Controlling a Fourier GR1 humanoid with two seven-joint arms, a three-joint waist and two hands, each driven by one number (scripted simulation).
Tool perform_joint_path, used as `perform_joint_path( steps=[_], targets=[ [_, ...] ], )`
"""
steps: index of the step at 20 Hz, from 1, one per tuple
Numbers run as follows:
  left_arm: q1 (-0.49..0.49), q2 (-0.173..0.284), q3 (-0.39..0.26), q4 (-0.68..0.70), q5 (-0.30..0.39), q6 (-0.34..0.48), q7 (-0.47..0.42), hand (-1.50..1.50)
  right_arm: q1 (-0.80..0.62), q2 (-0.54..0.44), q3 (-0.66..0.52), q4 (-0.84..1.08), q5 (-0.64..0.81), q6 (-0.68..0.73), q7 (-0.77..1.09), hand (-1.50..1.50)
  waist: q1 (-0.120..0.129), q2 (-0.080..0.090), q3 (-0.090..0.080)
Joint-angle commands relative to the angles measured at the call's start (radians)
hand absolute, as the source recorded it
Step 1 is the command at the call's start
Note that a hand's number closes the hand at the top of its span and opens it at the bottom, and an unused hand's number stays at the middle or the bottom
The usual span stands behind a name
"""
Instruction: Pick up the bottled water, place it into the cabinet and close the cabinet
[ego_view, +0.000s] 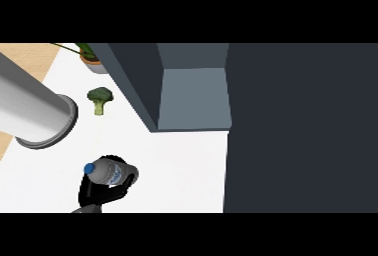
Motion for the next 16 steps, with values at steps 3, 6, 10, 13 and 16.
perform_joint_path(
  steps=[3, 6, 10, 13, 16],
  targets=[
    [-0.037, -0.031, 0.023, 0.099, 0.021, -0.012, -0.075, 1.5, 0.075, -0.013, 0.009, -0.109, -0.027, 0.018, 0.001, -1.5, -0.018, 0.009, -0.02],
    [-0.032, -0.057, -0.02, 0.089, 0.068, 0.027, -0.094, 1.5, -0.014, -0.002, -0.017, -0.073, -0.037, -0.008, 0.04, -1.5, -0.001, 0.011, -0.02],
    [-0.033, -0.057, -0.073, 0.061, 0.064, 0.035, -0.116, 1.5, -0.017, 0.016, 0.022, -0.044, -0.006, -0.014, 0.021, -1.5, -0.001, 0.009, -0.019],
    [-0.058, -0.057, -0.134, 0.031, 0.131, 0.039, -0.058, 1.5, -0.011, 0.024, 0.047, -0.037, 0.009, -0.022, 0.026, -1.5, -0.002, 0.005, -0.019],
    [-0.083, -0.058, -0.169, -0.018, 0.182, 0.048, 0.02, 1.5, 0.004, -0.002, 0.007, -0.07, -0.025, -0.01, 0.037, -1.5, -0.001, 0.004, -0.018]
  ],
)
